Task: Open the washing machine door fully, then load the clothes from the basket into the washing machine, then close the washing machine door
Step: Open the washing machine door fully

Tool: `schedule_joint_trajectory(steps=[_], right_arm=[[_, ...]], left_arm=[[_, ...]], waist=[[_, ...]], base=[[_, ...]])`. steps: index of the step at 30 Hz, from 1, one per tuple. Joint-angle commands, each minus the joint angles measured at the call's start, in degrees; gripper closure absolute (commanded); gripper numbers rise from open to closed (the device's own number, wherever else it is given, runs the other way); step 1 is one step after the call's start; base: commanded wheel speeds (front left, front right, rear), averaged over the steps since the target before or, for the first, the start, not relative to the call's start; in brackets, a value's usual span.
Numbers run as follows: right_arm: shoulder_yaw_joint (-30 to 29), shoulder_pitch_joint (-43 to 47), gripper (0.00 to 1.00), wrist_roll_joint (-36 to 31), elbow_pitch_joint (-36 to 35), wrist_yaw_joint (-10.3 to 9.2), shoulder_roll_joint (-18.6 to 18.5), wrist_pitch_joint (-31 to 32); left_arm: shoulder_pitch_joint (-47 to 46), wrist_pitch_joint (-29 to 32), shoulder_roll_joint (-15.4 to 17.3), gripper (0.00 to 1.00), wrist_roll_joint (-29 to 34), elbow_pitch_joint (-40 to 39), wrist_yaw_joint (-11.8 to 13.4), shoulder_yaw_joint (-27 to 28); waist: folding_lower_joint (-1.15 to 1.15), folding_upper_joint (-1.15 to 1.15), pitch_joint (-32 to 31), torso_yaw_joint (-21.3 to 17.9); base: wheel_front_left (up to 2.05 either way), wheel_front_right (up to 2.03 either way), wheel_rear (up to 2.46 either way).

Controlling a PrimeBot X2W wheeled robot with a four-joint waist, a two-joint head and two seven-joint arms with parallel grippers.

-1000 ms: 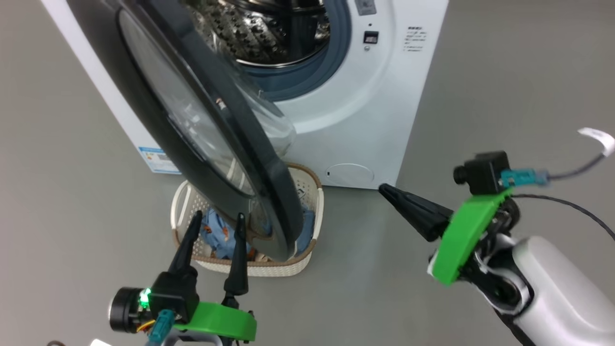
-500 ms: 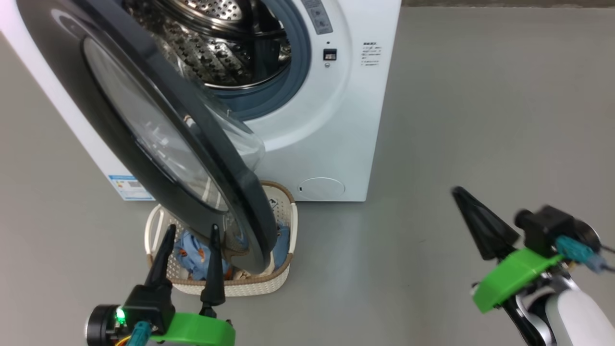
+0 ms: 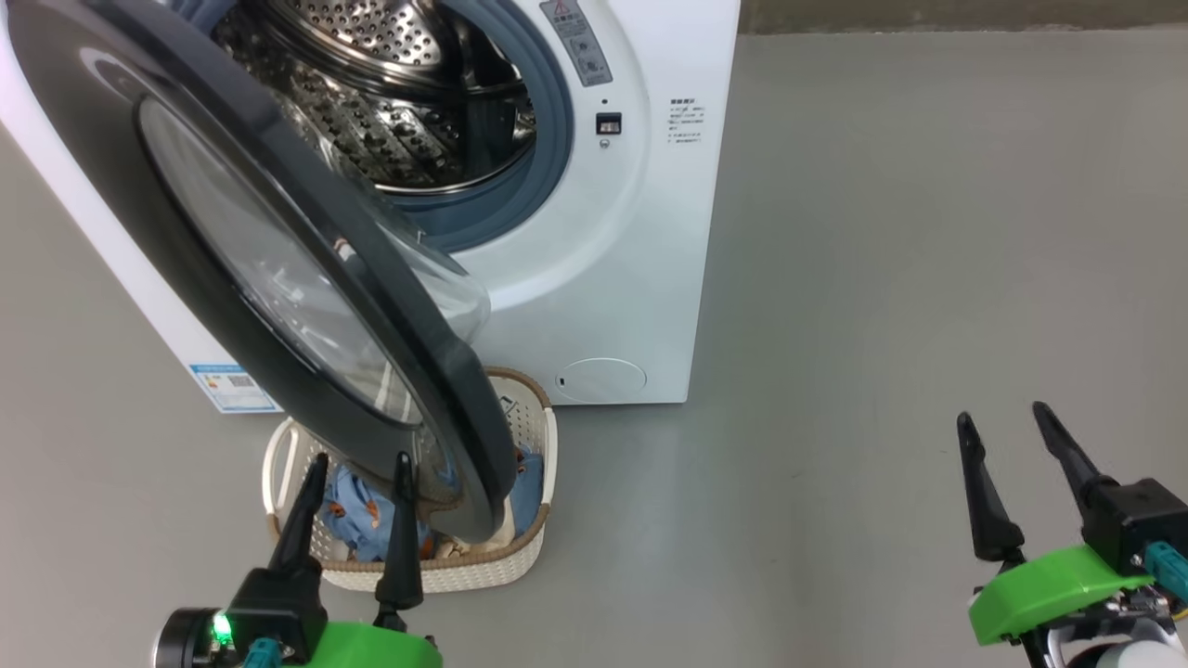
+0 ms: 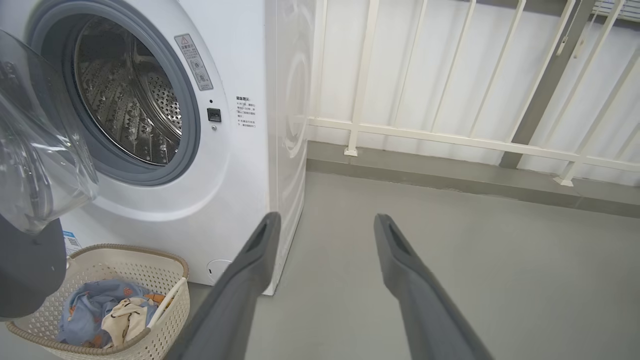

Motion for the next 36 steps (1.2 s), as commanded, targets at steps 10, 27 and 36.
schedule_joint_trajectory(steps=[10, 27, 36], right_arm=[[0.6, 0.58, 0.0, 0.01, -1.06, 0.09, 0.39, -1.26], [0.4, 0.46, 0.0, 0.89, -0.48, 0.09, 0.42, -1.37], [0.08, 0.21, 0.0, 1.02, -0.03, 0.09, 0.42, -1.61]], left_arm=[[-0.14, -0.37, 0.53, 0.0, 0.46, -1.14, -0.82, 2.44], [0.02, -0.37, 0.53, 0.0, 0.49, -1.06, -1.04, 2.42], [-0.24, -0.37, 0.53, 0.0, 0.45, -0.96, -0.92, 2.42]], waist=[[0.0, 0.0, -0.26, -0.96], [0.0, 0.0, -0.36, -1.04], [0.0, 0.0, 0.05, -1.06]], base=[[0.0, 0.0, 0.0], [0.0, 0.0, 0.0], [0.0, 0.0, 0.0]])
